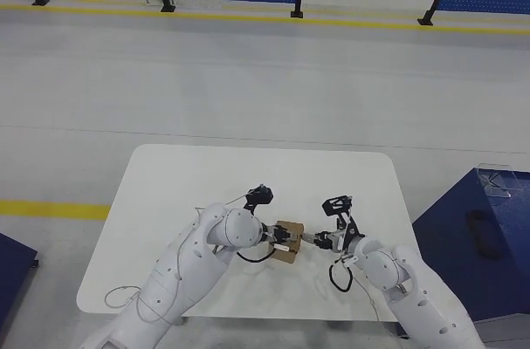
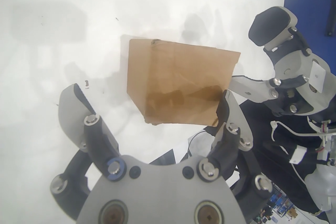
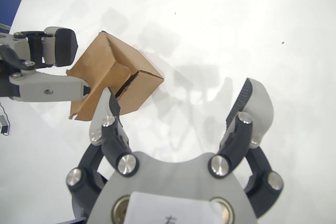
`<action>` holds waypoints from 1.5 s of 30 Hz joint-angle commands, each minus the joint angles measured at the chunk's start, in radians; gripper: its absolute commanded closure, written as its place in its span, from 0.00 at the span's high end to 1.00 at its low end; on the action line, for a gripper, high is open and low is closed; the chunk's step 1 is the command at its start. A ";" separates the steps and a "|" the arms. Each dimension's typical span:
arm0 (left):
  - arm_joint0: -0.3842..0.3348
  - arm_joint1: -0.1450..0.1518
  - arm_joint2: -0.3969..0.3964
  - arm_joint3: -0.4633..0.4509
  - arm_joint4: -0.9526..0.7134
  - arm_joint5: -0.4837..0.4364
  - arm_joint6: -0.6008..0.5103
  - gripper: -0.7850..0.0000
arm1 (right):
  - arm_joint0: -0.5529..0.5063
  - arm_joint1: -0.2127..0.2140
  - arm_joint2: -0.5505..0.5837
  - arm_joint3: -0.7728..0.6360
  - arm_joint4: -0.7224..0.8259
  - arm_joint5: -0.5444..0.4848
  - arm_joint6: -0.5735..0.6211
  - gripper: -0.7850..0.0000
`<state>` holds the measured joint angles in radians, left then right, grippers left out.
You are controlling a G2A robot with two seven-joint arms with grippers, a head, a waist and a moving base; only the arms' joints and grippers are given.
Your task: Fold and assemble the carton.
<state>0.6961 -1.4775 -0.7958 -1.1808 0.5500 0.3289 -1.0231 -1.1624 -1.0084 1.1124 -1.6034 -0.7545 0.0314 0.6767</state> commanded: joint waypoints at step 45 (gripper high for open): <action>-0.025 0.010 -0.058 0.064 0.015 0.035 -0.097 1.00 | 0.017 -0.050 -0.039 0.024 -0.044 0.024 -0.024 1.00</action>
<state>0.6725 -1.4672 -0.8551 -1.1193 0.5659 0.3638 -1.1213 -1.1473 -1.0574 1.0753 -1.5825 -0.7947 0.0551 0.6542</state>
